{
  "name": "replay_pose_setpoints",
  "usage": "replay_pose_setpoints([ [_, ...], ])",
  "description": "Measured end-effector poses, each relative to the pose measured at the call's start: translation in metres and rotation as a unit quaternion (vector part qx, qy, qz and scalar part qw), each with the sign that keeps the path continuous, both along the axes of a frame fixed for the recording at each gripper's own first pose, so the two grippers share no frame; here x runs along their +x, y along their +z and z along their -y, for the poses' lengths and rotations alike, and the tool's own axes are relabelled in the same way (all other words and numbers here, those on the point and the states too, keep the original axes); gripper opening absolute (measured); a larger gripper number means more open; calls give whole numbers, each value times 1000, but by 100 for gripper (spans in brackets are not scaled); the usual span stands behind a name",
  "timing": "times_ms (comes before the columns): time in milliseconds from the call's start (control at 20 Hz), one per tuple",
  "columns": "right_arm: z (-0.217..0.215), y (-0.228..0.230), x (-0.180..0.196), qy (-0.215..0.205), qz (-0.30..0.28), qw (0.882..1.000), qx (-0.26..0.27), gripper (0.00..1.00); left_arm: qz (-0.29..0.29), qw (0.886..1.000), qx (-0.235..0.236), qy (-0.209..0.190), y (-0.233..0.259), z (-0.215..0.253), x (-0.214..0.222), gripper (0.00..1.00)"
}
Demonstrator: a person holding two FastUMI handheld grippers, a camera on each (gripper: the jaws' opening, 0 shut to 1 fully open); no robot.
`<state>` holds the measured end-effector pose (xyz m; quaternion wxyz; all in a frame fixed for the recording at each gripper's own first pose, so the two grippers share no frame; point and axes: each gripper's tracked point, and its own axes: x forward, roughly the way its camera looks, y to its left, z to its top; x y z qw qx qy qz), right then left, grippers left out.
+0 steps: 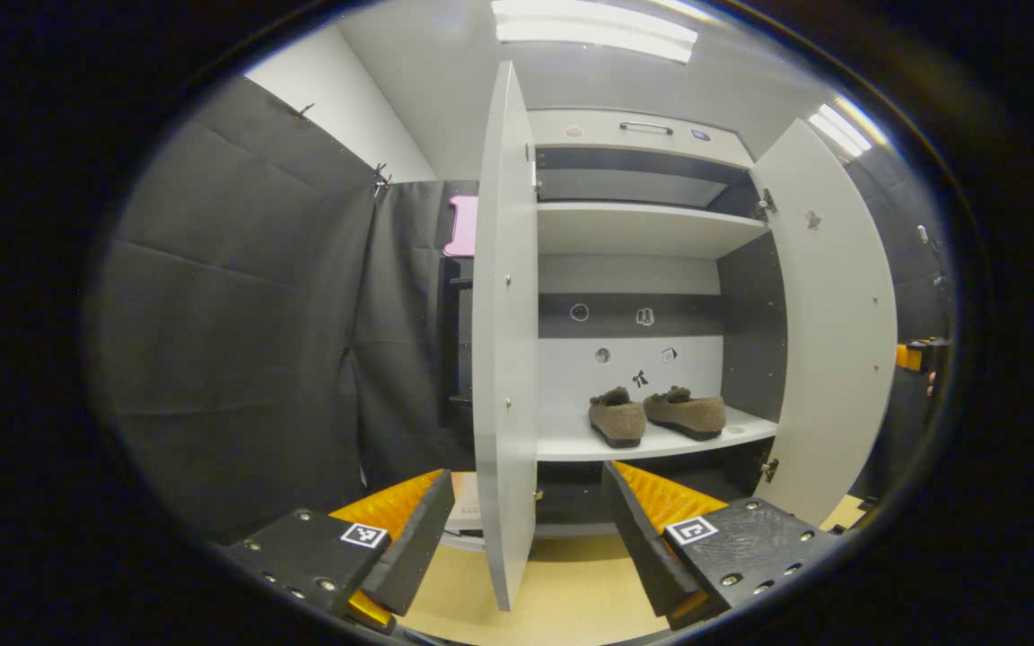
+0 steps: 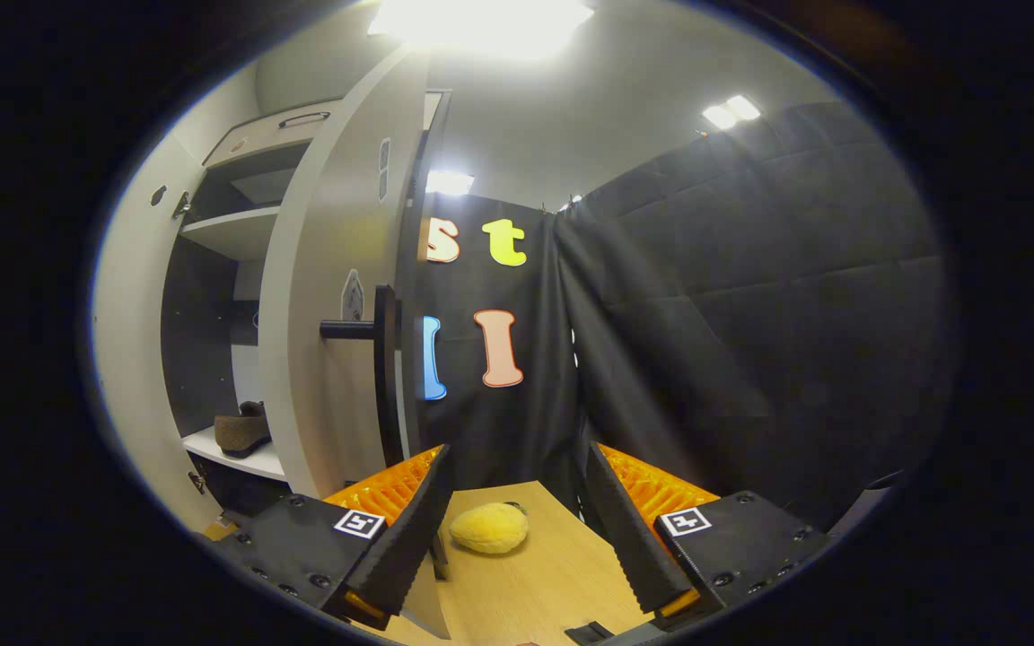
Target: Grab one shoe with the right hand and put it into the shoe cabinet, grab the other shoe with the left hand and put it into the shoe cabinet; then close the right door with the right hand and the left door with the left hand.
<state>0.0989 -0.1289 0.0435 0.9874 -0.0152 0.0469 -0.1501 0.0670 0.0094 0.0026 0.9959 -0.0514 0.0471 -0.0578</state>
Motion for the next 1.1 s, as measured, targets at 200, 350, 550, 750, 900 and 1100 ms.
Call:
replay_pose_setpoints([
  [200, -25, 1, 4, 33, -2, 999, 11, 95, 3, 1000, -6, -1, 3, 1, 2, 96],
  [350, -50, -2, 9, 65, -1, 998, 25, 95, 5, 1000, -7, -2, 5, 2, 1, 100],
  [550, -74, -4, 16, 98, -3, 995, 30, 96, 7, 1000, -2, 6, 8, -6, -2, 100],
  [750, -93, -7, 25, 123, -7, 991, 43, 95, 2, 1000, -4, 18, 6, -15, -8, 96],
  [900, -114, -7, 32, 153, -11, 987, 47, 96, 0, 1000, -1, 24, 4, -20, -11, 96],
  [1100, -143, -12, 49, 190, -21, 981, 34, 95, -2, 999, -1, 37, 3, -27, -13, 100],
])
